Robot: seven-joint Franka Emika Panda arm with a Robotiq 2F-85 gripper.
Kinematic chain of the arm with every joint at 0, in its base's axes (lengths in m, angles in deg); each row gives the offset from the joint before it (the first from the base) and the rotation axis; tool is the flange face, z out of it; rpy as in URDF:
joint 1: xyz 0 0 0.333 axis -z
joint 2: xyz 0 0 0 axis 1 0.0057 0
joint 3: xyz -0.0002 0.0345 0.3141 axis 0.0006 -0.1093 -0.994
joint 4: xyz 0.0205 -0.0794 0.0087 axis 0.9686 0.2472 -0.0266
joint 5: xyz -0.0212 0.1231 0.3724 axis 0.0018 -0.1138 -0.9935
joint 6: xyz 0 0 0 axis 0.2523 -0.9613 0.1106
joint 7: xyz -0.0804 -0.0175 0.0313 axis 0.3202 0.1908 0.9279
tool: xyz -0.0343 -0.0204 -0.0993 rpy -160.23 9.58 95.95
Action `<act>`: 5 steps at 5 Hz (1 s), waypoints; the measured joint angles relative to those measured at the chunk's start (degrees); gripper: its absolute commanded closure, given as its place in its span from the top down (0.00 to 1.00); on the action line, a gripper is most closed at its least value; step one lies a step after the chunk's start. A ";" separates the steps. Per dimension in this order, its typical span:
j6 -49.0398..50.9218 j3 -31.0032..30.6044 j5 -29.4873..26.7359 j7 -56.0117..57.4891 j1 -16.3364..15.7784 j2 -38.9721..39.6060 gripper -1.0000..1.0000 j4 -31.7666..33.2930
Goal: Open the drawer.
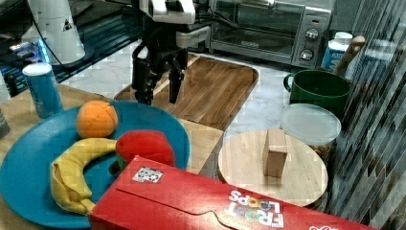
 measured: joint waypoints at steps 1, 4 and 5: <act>-3.80 -0.49 0.00 -0.03 0.06 0.36 1.00 0.90; -3.22 -0.62 -3.34 0.00 0.52 0.70 1.00 0.67; -4.84 -0.63 -4.16 0.00 1.01 0.73 1.00 1.01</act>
